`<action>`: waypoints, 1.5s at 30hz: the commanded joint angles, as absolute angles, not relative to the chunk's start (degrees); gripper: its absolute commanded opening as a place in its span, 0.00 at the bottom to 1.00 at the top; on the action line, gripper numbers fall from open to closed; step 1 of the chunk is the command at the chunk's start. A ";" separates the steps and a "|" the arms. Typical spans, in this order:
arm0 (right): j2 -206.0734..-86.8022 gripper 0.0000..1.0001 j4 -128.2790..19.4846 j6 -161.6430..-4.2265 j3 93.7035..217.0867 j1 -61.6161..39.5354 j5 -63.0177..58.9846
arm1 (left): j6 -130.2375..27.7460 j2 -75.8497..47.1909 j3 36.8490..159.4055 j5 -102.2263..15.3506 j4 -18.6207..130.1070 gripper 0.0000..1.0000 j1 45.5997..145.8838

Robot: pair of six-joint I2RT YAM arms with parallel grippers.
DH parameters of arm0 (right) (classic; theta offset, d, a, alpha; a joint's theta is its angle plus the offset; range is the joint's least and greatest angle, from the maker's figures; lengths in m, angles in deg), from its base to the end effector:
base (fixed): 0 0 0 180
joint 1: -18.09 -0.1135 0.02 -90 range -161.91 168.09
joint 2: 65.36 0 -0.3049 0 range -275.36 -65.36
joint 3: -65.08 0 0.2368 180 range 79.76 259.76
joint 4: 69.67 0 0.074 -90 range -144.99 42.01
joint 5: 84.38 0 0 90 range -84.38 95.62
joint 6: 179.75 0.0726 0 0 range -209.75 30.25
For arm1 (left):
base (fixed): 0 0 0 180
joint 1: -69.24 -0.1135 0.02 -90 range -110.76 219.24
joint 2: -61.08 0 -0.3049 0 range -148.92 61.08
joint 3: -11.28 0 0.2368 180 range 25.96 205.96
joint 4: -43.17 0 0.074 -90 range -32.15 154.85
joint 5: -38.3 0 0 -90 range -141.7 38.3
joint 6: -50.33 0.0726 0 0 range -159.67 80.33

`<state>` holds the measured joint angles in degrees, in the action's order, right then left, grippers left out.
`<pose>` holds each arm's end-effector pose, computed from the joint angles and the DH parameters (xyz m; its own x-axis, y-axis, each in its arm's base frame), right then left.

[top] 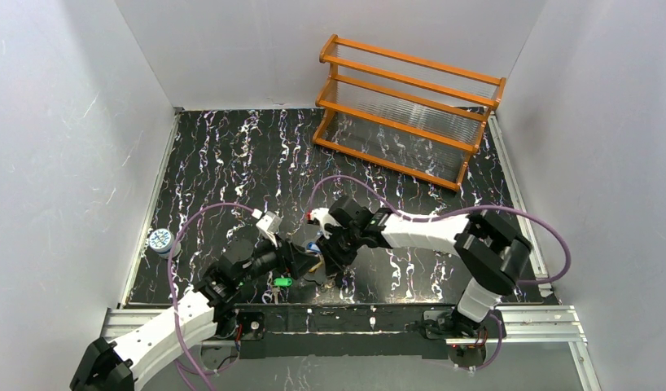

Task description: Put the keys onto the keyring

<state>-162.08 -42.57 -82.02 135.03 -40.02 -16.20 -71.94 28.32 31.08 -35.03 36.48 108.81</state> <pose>0.1622 0.3118 0.1954 -0.5444 -0.6386 -0.5439 -0.8384 0.3938 0.3768 0.0924 -0.1034 0.2097 -0.5144 -0.2385 -0.8238 0.6569 0.5079 -0.5572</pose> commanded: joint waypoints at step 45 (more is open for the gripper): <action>-155.32 0.49 -43.63 -85.35 132.31 -49.45 -6.30 | -72.33 27.57 31.68 -34.08 36.20 0.73 108.71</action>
<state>-154.63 -41.19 -83.99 130.24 -48.83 -7.72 -72.22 27.60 31.15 -35.06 37.71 108.81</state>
